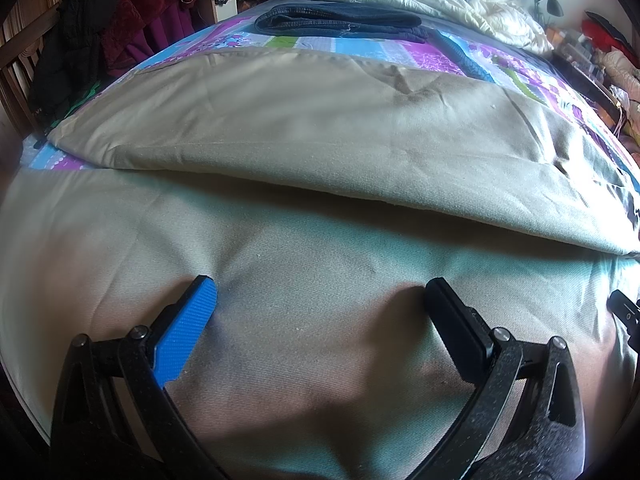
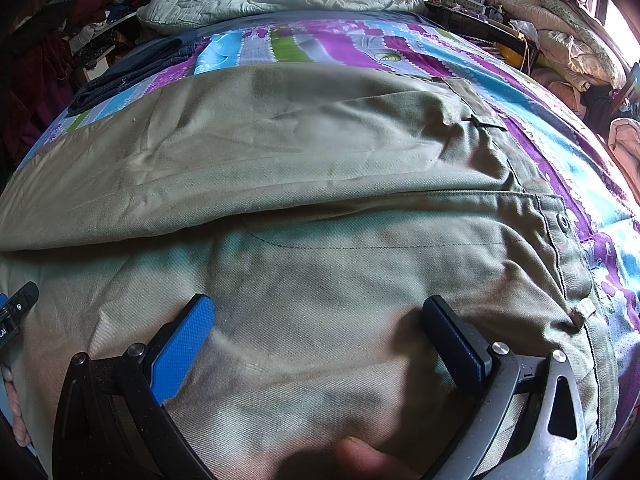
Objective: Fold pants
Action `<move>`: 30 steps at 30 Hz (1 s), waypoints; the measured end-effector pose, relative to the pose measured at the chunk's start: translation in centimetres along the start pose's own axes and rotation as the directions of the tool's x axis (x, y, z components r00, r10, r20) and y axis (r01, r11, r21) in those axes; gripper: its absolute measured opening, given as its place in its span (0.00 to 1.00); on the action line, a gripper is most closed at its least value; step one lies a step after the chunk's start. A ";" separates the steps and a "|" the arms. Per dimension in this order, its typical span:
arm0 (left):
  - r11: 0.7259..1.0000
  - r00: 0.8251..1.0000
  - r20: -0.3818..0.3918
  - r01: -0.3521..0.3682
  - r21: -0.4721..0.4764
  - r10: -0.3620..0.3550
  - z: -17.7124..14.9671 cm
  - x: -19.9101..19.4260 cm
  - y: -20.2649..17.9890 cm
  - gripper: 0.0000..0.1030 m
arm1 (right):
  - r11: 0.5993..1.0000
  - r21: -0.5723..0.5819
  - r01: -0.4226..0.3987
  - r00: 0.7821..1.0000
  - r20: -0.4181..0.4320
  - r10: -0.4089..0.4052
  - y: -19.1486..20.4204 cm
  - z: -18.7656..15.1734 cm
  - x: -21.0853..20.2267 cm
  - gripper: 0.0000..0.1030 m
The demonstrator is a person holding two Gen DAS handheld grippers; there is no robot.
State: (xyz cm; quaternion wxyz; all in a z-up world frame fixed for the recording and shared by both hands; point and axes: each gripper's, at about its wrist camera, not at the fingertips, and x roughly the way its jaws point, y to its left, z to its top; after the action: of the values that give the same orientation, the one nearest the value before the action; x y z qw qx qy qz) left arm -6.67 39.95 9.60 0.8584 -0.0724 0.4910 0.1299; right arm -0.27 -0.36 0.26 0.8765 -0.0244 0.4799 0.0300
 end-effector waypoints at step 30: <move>1.000 1.000 0.000 0.002 -0.002 -0.002 0.0 0.0 0.0 1.00 | 1.000 0.001 -0.001 1.000 0.000 0.001 0.0 0.0 0.0 1.00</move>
State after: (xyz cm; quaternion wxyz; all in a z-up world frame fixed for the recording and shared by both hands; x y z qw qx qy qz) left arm -6.69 39.97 9.60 0.8585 -0.0738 0.4906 0.1294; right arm -0.28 -0.38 0.26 0.8766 -0.0239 0.4797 0.0302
